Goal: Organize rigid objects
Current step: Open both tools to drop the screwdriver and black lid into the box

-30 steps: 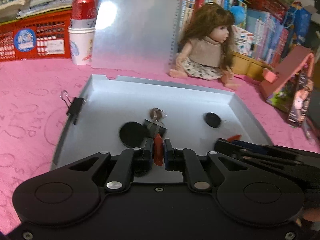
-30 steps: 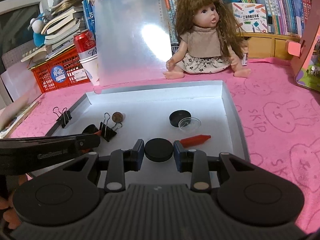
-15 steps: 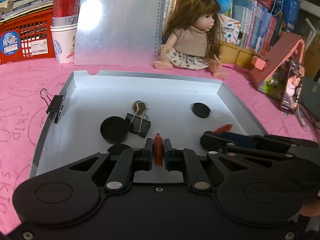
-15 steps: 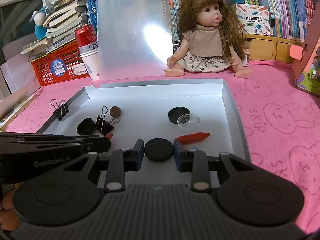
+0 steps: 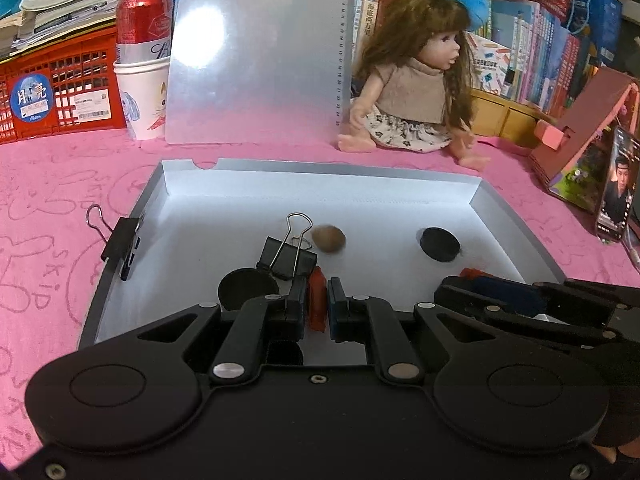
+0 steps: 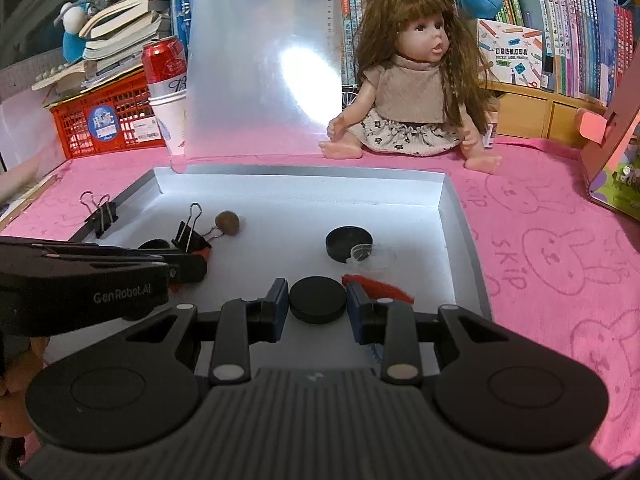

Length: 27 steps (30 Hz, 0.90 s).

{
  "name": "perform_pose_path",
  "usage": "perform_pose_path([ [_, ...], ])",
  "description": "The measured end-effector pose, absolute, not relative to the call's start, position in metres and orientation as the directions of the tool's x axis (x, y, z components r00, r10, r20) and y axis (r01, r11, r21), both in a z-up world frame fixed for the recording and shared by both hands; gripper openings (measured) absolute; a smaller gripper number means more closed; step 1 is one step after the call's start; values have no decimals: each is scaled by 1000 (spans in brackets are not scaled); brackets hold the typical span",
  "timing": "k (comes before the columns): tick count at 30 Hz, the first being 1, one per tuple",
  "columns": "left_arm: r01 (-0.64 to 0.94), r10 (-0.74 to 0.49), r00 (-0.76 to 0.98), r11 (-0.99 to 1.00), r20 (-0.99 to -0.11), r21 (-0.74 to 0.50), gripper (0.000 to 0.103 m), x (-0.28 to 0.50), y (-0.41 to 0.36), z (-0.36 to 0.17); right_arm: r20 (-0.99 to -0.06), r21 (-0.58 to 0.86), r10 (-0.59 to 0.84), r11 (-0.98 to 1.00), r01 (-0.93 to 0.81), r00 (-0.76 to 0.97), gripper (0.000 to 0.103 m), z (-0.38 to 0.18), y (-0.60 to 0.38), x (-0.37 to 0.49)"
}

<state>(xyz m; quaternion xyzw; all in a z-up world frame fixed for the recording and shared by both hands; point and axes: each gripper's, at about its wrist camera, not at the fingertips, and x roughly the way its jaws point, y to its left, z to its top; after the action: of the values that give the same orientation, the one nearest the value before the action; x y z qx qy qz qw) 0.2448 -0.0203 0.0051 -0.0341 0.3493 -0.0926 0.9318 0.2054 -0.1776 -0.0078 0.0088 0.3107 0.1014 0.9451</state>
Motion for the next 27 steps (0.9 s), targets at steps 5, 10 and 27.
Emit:
perform_pose_path([
  [5, 160, -188, 743, 982, -642, -102, 12, 241, -23, 5, -583, 77, 190, 981, -179, 790, 39, -8, -179, 206],
  [10, 153, -183, 745, 983, -642, -102, 15, 237, -23, 8, -582, 86, 186, 982, -167, 792, 40, -8, -182, 206],
  [27, 142, -170, 780, 985, -602, -94, 57, 213, -13, 27, -543, 101, 190, 982, -160, 818, 73, 6, -190, 191],
])
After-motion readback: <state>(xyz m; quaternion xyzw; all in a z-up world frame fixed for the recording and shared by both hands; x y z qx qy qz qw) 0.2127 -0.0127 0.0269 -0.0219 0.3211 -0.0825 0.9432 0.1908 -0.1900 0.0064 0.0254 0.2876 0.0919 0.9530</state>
